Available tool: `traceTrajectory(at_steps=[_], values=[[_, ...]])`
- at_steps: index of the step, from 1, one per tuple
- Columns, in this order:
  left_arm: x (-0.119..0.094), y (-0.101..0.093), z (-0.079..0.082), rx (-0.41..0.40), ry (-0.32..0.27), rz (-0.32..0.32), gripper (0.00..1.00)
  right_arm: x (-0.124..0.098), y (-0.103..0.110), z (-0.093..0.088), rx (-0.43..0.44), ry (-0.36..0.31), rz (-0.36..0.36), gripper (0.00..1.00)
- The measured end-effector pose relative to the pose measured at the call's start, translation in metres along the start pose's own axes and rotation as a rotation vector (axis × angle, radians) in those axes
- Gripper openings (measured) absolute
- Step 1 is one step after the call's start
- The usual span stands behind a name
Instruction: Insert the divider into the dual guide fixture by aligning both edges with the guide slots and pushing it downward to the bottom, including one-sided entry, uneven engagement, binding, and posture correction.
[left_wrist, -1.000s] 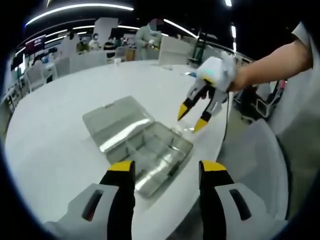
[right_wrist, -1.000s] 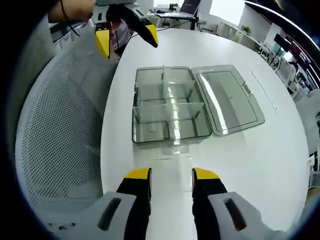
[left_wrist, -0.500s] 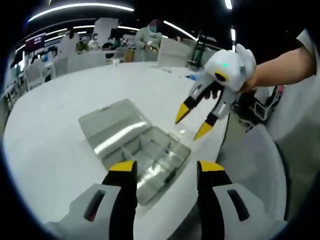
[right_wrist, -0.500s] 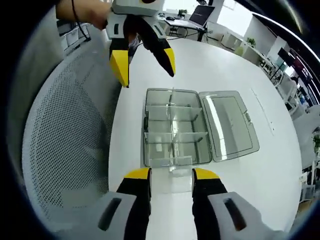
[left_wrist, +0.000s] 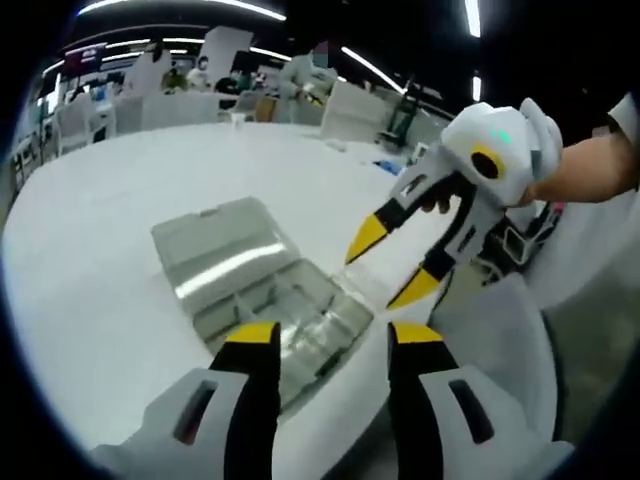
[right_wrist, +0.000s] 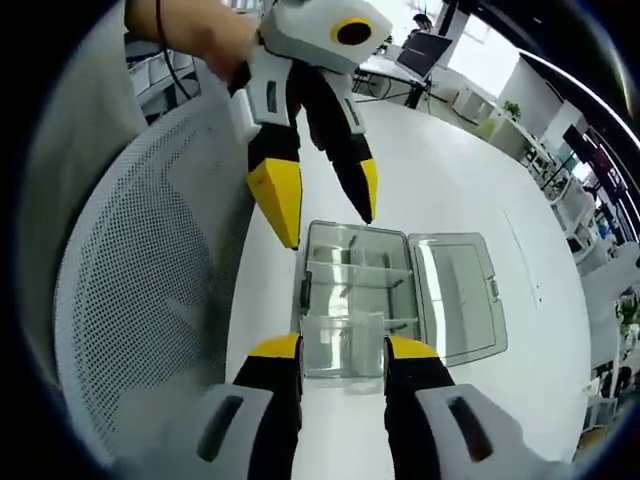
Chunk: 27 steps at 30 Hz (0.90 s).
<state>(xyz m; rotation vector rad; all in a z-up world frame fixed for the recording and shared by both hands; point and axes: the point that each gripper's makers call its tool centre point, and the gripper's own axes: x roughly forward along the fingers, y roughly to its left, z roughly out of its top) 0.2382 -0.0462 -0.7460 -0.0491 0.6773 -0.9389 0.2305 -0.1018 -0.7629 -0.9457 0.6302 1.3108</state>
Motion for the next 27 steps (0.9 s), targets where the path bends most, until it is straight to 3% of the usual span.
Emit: traceTrajectory(at_steps=[13,27], values=[[0.003,-0.009,0.004,-0.093,-0.029,-0.028,0.36,-0.007,0.0,0.03,-0.05,-0.046,-0.021,0.27],[0.002,-0.009,0.009,-0.19,-0.059,-0.043,0.28,-0.009,0.002,0.044,-0.084,-0.07,-0.036,0.27]])
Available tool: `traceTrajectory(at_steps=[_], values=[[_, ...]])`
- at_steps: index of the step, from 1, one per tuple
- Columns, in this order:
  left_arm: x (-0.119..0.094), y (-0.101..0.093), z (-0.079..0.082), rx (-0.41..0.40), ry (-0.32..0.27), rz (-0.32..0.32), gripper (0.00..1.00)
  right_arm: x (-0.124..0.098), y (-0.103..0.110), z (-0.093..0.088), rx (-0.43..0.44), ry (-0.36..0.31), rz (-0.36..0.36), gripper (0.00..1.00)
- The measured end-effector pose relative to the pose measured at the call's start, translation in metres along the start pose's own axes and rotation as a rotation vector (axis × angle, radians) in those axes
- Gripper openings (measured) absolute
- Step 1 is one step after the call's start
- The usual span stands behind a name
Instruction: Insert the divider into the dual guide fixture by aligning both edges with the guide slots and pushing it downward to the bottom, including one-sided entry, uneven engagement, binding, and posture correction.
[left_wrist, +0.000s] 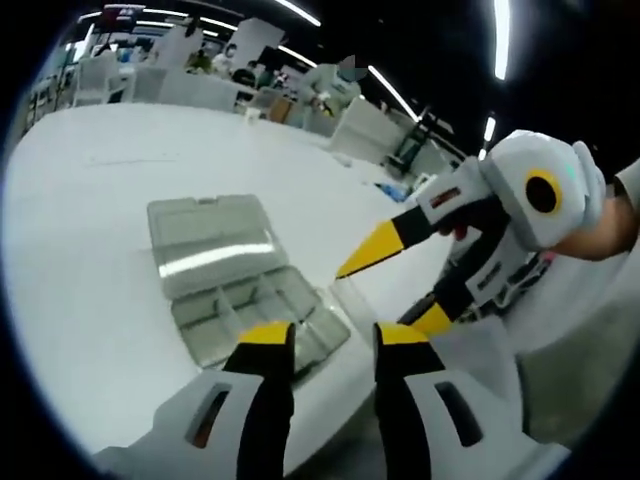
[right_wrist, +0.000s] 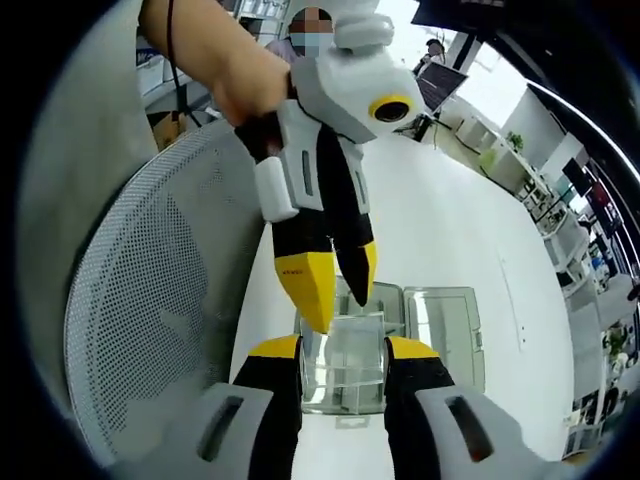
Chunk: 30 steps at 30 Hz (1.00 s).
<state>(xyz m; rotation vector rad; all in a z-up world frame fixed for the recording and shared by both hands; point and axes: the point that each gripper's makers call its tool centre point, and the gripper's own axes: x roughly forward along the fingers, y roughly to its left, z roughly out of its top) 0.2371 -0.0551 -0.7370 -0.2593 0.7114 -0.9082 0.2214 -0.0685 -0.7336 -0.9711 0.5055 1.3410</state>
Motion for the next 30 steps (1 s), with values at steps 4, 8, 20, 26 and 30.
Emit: traceTrajectory(at_steps=[4,8,20,26,30], values=[[0.0,0.0,0.002,-0.028,-0.01,-0.007,0.25,-0.001,0.0,0.004,0.002,-0.01,-0.005,0.27],[0.0,-0.001,0.003,-0.045,-0.019,-0.012,0.24,-0.001,-0.001,0.007,-0.006,-0.014,-0.012,0.27],[0.0,-0.005,0.005,-0.133,-0.036,-0.05,0.12,0.0,-0.003,0.011,-0.009,-0.02,-0.02,0.27],[0.0,-0.007,0.005,-0.168,-0.043,-0.063,0.08,0.0,-0.003,0.011,-0.008,-0.02,-0.023,0.27],[0.0,-0.008,0.006,-0.18,-0.046,-0.07,0.05,0.0,-0.003,0.012,-0.011,-0.019,-0.027,0.27]])
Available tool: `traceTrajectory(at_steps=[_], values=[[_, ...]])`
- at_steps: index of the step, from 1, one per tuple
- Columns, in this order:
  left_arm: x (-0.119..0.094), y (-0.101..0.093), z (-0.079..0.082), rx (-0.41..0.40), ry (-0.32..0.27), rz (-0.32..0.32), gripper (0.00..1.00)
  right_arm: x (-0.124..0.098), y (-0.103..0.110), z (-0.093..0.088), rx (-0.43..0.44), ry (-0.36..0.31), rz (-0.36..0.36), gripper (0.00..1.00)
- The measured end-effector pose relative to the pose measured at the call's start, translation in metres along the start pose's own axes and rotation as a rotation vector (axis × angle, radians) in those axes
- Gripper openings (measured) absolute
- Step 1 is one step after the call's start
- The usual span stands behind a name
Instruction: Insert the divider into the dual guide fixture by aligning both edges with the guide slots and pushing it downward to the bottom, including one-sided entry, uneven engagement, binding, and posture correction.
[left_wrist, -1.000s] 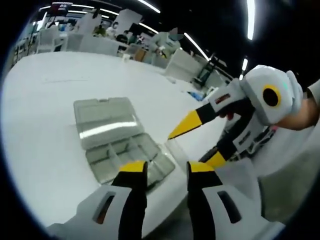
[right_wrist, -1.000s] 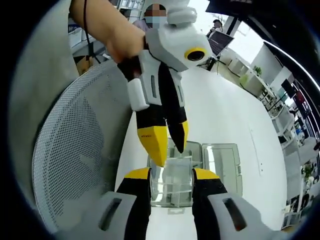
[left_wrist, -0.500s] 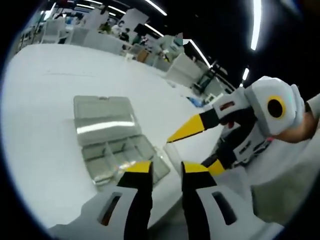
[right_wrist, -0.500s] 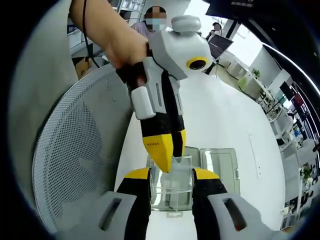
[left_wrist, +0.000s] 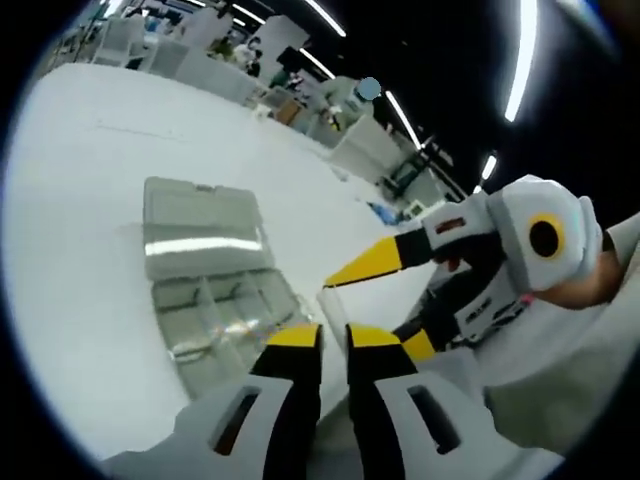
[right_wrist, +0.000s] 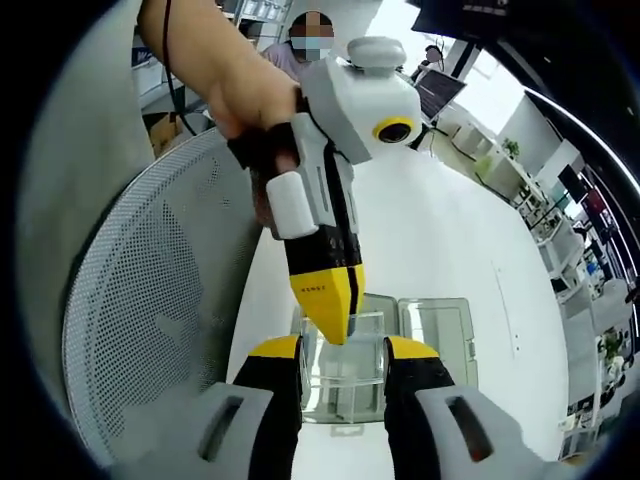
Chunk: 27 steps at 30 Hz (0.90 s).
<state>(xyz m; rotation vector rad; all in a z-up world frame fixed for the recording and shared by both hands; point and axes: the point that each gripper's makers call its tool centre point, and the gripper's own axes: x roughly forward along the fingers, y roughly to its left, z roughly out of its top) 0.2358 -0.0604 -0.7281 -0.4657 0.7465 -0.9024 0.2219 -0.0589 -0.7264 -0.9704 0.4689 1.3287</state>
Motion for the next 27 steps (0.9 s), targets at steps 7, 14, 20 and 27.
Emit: traceTrajectory(at_steps=[7,14,20,27], values=[[-0.0004,-0.0013,0.0004,-0.029,-0.003,-0.01,0.02,0.0005,-0.0006,0.0004,-0.001,0.0,-0.004,0.27],[-0.0002,0.0,0.0007,-0.1,-0.015,-0.017,0.01,-0.0002,-0.0011,0.001,-0.011,0.001,-0.009,0.27],[0.0003,0.0001,0.0003,-0.14,-0.019,-0.024,0.0,0.0004,-0.0014,0.001,-0.017,0.003,-0.013,0.27],[-0.0024,0.0015,0.0008,-0.177,-0.025,-0.03,0.0,0.0018,-0.0025,0.0025,-0.076,0.01,-0.023,0.29]])
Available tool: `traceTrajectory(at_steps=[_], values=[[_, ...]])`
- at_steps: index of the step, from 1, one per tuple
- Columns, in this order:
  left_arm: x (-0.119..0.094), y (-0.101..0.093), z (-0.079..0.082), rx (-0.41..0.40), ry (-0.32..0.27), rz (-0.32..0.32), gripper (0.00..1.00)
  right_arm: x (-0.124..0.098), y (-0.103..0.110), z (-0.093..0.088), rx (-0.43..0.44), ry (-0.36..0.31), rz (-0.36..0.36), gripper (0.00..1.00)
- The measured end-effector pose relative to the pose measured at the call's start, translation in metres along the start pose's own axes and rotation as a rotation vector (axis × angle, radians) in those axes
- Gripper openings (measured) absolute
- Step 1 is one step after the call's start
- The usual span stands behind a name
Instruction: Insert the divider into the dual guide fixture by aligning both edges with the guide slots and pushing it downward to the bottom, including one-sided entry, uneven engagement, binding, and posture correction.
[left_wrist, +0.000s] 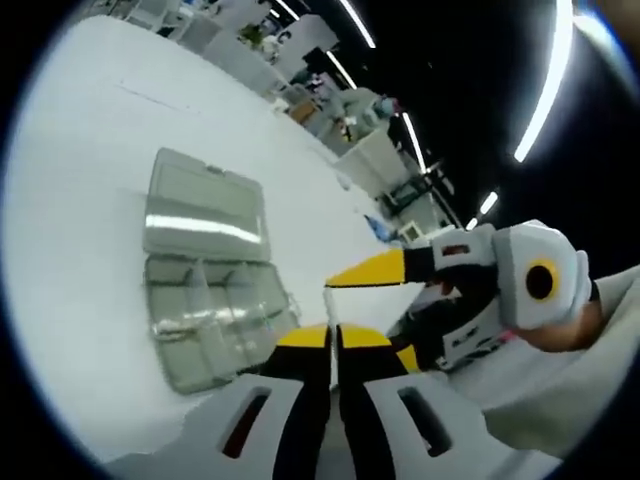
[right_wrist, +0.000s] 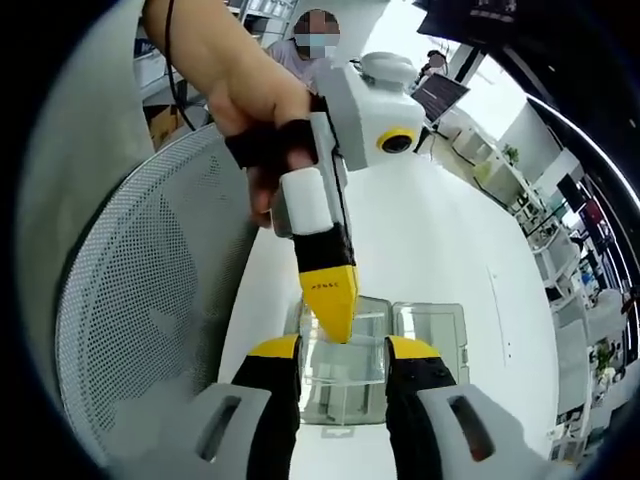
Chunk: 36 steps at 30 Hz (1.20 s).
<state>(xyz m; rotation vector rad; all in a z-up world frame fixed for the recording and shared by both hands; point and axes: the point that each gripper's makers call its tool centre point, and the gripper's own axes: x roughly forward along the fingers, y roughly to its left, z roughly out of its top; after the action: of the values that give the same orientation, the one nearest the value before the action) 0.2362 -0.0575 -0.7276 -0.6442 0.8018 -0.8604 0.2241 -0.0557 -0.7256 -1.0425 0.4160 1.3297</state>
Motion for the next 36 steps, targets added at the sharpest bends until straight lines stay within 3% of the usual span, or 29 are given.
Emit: traceTrajectory(at_steps=[14,24,36], values=[[-0.004,0.003,0.001,0.085,-0.009,-0.009,0.0,-0.007,-0.011,-0.007,0.042,0.001,0.005,0.23],[-0.006,-0.001,0.0,0.219,-0.019,-0.027,0.0,-0.01,-0.013,-0.009,0.071,-0.001,0.07,0.12],[-0.004,-0.007,-0.003,0.389,0.003,-0.058,0.0,-0.011,-0.011,-0.006,0.06,0.006,0.134,0.08]])
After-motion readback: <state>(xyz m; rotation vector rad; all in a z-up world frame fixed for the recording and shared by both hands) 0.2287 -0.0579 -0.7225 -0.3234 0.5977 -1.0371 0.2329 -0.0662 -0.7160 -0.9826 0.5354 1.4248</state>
